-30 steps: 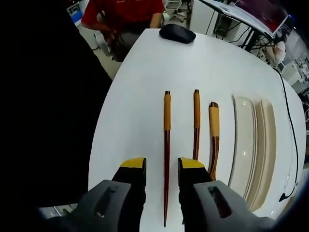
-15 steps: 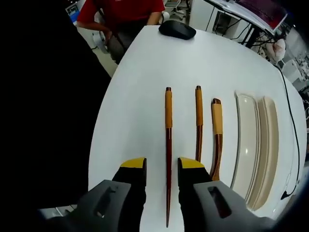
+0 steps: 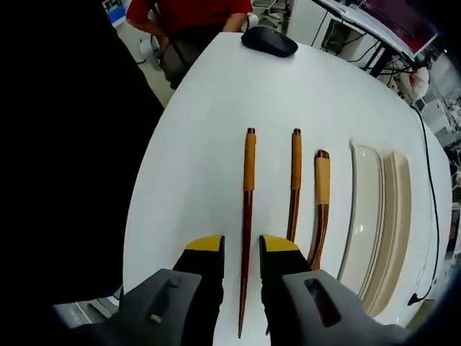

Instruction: Arrange the utensils inside the cutlery case until each visible utensil rests in its matching compartment.

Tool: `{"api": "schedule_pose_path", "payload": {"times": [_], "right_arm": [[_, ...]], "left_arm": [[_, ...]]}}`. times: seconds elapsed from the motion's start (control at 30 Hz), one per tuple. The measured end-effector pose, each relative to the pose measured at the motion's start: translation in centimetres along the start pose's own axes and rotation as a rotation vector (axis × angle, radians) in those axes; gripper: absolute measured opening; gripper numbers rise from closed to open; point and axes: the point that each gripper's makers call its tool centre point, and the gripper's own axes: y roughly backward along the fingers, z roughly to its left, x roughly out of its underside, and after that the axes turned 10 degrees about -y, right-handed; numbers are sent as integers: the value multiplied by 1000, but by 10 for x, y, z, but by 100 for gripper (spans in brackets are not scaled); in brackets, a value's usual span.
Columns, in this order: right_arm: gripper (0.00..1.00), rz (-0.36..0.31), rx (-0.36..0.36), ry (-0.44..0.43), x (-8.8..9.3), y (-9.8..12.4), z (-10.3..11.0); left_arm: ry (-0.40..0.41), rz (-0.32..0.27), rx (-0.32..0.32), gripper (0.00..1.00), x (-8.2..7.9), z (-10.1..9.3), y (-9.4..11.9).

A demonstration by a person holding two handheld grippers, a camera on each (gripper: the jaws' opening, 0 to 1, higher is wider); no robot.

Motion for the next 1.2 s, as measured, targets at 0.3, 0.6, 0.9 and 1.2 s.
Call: {"api": "schedule_pose_path", "payload": {"times": [0.3,0.6,0.9,1.2], "right_arm": [[15,81,15,10,-2,-3,2],[15,120,9,-36,-2,-3,-1],[13,88,5,-75,-2,-3,-2],[6,27,-19,-110,-1,-2,-9]], "left_arm": [[-14,0,-19,70,1,4,2],[-28,-23,19,69,-7,-1,-3],[-39,-29,19,68,-7,0,-4],[-41,-50,26,68,-15,-8,0]]}}
